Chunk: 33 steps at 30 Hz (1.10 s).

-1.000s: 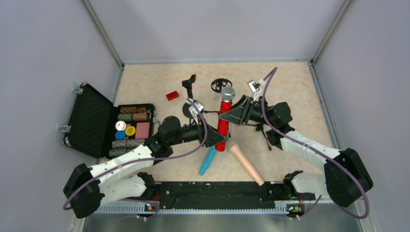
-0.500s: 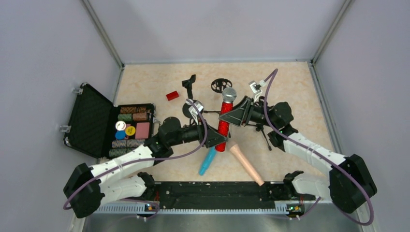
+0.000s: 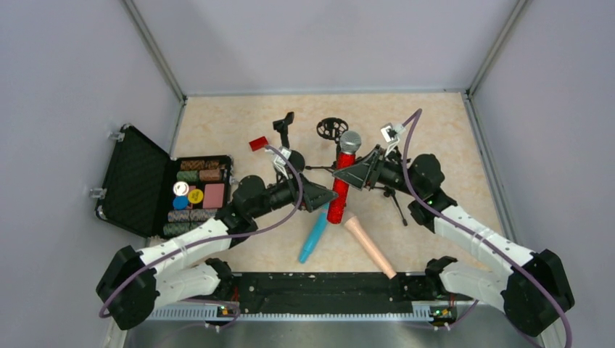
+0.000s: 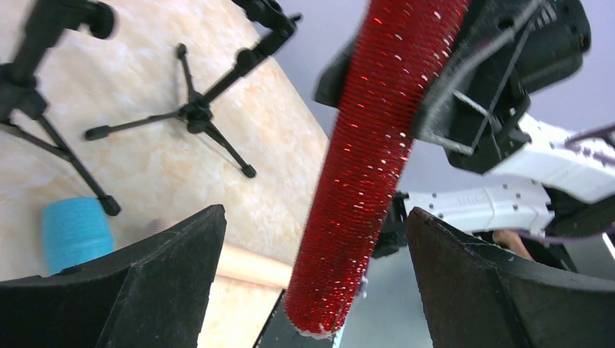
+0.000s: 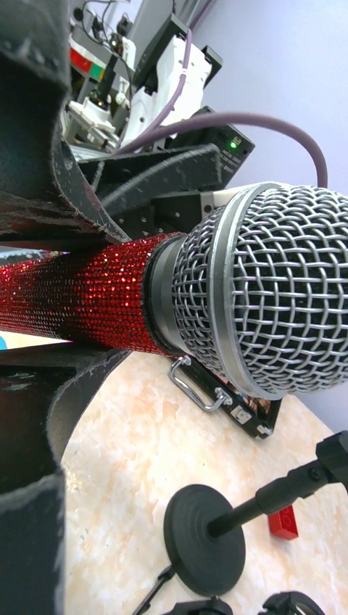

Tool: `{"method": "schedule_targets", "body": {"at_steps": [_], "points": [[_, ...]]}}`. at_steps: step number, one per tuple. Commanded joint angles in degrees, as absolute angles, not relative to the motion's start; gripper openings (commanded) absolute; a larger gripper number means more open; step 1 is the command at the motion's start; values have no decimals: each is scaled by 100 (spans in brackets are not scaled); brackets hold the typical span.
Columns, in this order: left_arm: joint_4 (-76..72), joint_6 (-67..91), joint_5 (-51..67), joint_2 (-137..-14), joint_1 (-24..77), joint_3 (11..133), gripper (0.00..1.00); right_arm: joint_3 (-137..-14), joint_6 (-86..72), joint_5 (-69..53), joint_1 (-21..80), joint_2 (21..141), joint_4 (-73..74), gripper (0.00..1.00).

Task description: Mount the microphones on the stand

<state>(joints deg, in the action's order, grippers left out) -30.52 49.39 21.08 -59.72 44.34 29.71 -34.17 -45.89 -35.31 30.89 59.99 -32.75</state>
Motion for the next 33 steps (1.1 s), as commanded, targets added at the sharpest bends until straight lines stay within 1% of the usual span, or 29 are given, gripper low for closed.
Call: {"method": "schedule_targets", "body": {"at_steps": [1, 5, 8, 18, 22, 27, 33], "points": [[-3582, 5371, 1602, -5738, 4134, 2824, 99, -3546, -4238, -3200, 3096, 5686, -3208, 0], [-3319, 5501, 1263, -5534, 3893, 2728, 99, -3513, -4089, -3057, 3094, 5482, -3027, 0], [-2740, 5477, 860, -5282, 3809, 2764, 99, -3492, -3959, -2871, 3094, 5343, -2832, 0], [123, 4999, -1251, -4843, 3780, 3446, 99, -3476, -3755, -2373, 3095, 5102, -2486, 0], [671, 4851, -2093, -4815, 3784, 3548, 99, -3573, -3547, -2188, 3096, 5121, -2274, 0], [637, 3764, -2134, -4757, 3780, 3670, 98, -3932, -3110, -2024, 3091, 5164, -1662, 0], [372, 2003, -1664, -4699, 3779, 4014, 96, -4070, -2867, -1935, 3096, 5237, -1618, 0]]}}
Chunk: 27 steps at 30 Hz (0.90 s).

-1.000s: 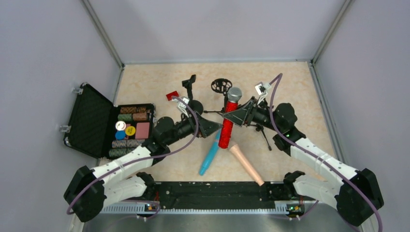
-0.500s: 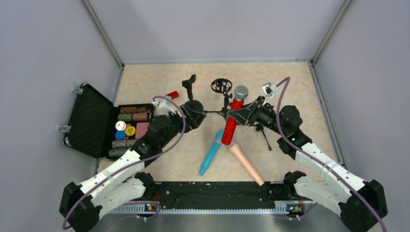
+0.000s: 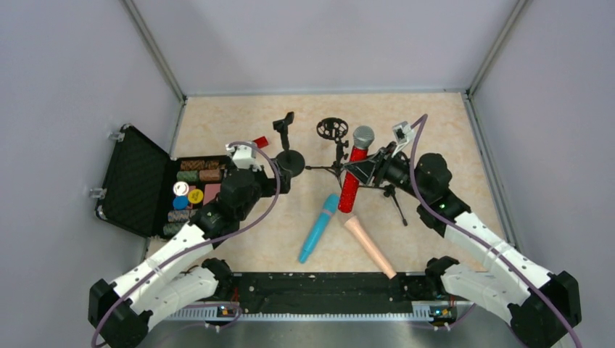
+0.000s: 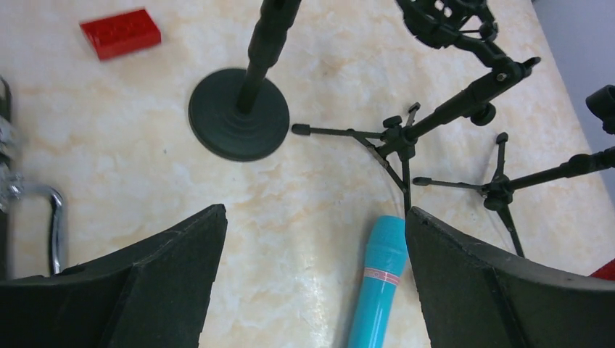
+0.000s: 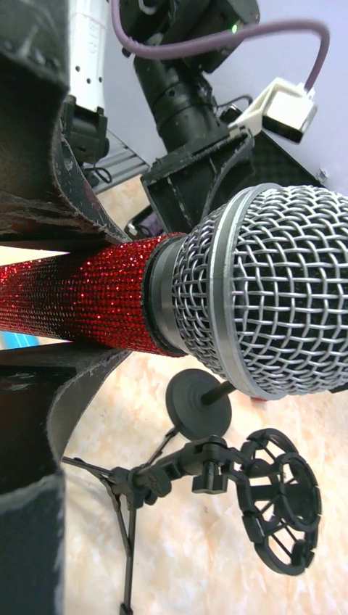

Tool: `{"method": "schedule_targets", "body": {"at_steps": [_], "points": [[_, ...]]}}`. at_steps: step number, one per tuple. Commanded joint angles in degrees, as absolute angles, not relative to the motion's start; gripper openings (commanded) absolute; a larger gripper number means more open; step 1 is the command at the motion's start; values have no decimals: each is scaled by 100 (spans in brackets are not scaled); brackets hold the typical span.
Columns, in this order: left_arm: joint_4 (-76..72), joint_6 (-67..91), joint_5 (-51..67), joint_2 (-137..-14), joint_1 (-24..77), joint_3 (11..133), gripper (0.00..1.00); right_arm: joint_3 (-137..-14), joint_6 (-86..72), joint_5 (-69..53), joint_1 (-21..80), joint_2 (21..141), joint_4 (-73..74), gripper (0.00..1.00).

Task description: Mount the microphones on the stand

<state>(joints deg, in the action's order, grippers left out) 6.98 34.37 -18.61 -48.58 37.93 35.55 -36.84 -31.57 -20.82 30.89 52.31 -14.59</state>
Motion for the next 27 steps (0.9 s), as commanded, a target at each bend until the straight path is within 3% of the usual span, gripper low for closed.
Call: {"method": "schedule_targets", "body": {"at_steps": [1, 11, 21, 27], "points": [[306, 1781, -1552, -4680, 3780, 4079, 96, -4069, -2855, -1934, 3094, 5252, -1645, 0], [-262, 614, -1403, -5068, 3785, 4763, 98, -4204, -2806, -1997, 3098, 5512, -1686, 0], [-900, 192, -387, -6008, 3765, 5346, 99, -4429, -2795, -2017, 3094, 5717, -1590, 0], [-812, -98, -594, -6589, 3765, 6262, 99, -4540, -2809, -1989, 3089, 5905, -1745, 0]]}}
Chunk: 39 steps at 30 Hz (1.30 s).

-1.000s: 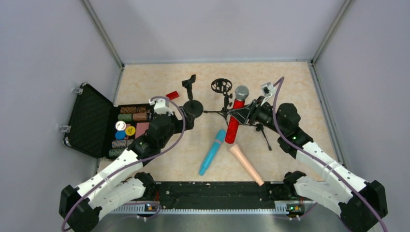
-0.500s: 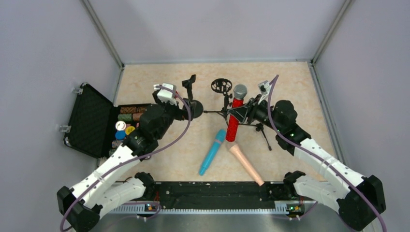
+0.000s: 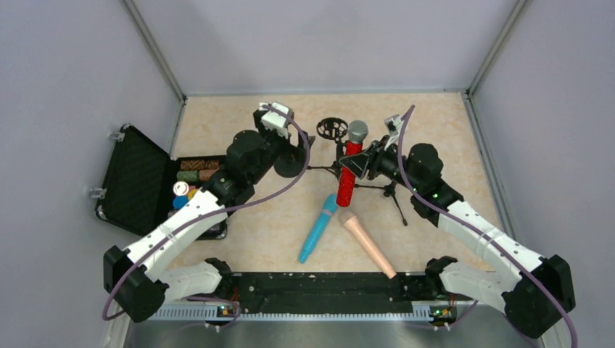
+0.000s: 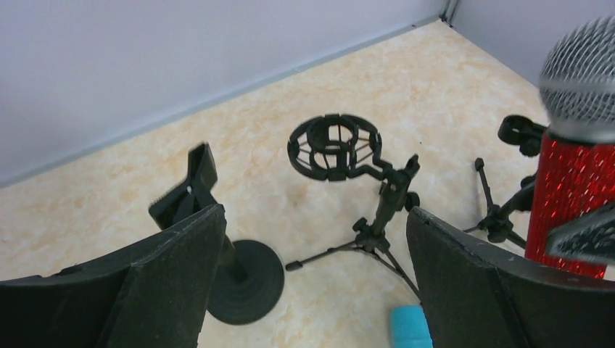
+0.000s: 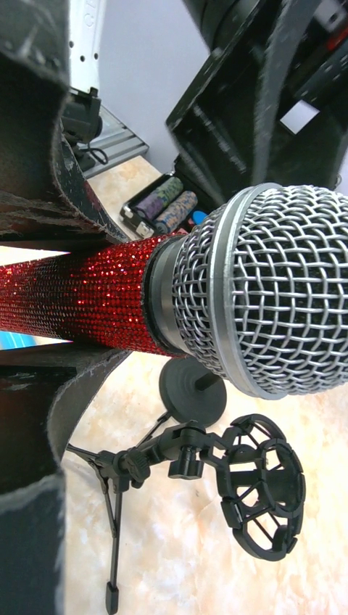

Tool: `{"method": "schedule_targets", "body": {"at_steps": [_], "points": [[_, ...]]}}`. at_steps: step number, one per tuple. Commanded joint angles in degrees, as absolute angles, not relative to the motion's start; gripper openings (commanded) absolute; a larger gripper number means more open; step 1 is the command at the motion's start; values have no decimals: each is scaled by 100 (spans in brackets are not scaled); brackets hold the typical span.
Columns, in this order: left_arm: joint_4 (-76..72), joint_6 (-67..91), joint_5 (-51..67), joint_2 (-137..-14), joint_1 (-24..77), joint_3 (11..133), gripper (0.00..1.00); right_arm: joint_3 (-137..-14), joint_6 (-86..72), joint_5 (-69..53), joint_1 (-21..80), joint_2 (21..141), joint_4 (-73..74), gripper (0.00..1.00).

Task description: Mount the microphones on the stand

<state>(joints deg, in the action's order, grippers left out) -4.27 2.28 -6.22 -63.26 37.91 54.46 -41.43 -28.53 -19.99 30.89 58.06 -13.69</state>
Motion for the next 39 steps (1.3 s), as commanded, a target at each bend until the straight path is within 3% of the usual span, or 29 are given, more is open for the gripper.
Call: {"method": "schedule_targets", "body": {"at_steps": [1, 8, 16, 23, 39], "points": [[-660, -100, -658, -6745, 3764, 6451, 99, -4591, -2793, -1987, 3093, 5952, -1758, 0], [-675, -424, -568, -7347, 3762, 6776, 99, -5082, -2516, -1952, 3095, 6269, -1619, 0], [-1641, -606, -561, -6710, 3766, 5658, 99, -5726, -2043, -1759, 3097, 6643, -1709, 0], [-1550, -776, -1342, -6529, 3757, 5607, 99, -6269, -1659, -1178, 3096, 7040, -1932, 0], [-1643, -807, -1817, -6255, 3704, 5257, 99, -7549, -787, -563, 3091, 8373, -2525, 0]]}}
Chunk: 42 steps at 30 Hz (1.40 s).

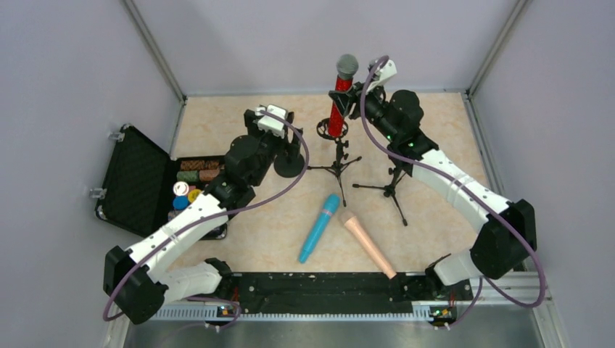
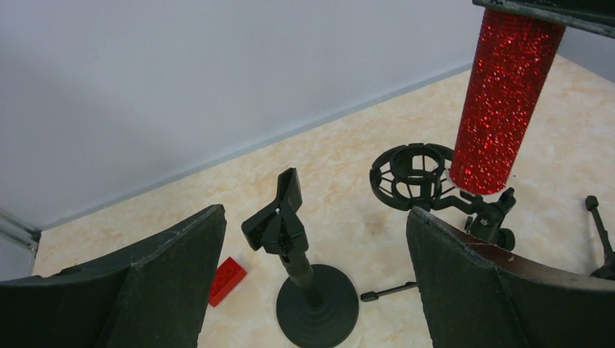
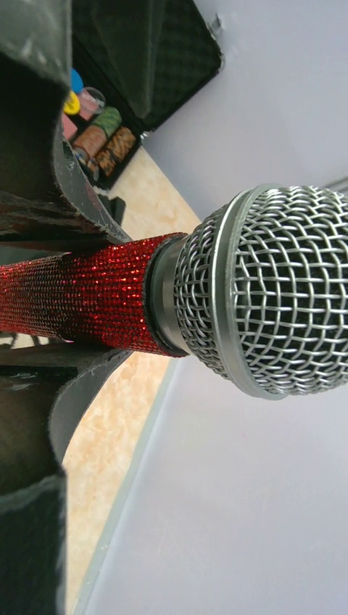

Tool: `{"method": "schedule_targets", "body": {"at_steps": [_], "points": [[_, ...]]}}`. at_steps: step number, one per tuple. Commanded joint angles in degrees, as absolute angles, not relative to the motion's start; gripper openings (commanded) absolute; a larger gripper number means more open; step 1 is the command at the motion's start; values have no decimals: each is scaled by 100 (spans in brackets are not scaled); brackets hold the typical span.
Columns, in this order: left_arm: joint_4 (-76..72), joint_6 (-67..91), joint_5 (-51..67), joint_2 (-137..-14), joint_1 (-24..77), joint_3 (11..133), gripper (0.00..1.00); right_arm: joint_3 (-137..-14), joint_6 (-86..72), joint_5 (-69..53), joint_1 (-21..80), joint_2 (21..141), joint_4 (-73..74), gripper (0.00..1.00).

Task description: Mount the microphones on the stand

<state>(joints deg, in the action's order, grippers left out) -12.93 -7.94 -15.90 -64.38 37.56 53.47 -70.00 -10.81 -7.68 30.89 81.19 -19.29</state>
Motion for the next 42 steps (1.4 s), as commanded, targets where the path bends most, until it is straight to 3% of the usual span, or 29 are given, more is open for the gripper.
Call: {"method": "schedule_targets", "body": {"at_steps": [1, 10, 42], "points": [[-1644, -802, -1823, -6235, 3705, 5256, 99, -7635, -767, -543, 3098, 8467, -2546, 0], [-1555, -743, -1709, -6270, 3692, 5265, 99, -8156, -603, -447, 3085, 9170, -2624, 0], [-1529, -792, -1577, -6564, 3701, 5247, 99, -7296, -768, -215, 2876, 9600, -3388, 0]]}}
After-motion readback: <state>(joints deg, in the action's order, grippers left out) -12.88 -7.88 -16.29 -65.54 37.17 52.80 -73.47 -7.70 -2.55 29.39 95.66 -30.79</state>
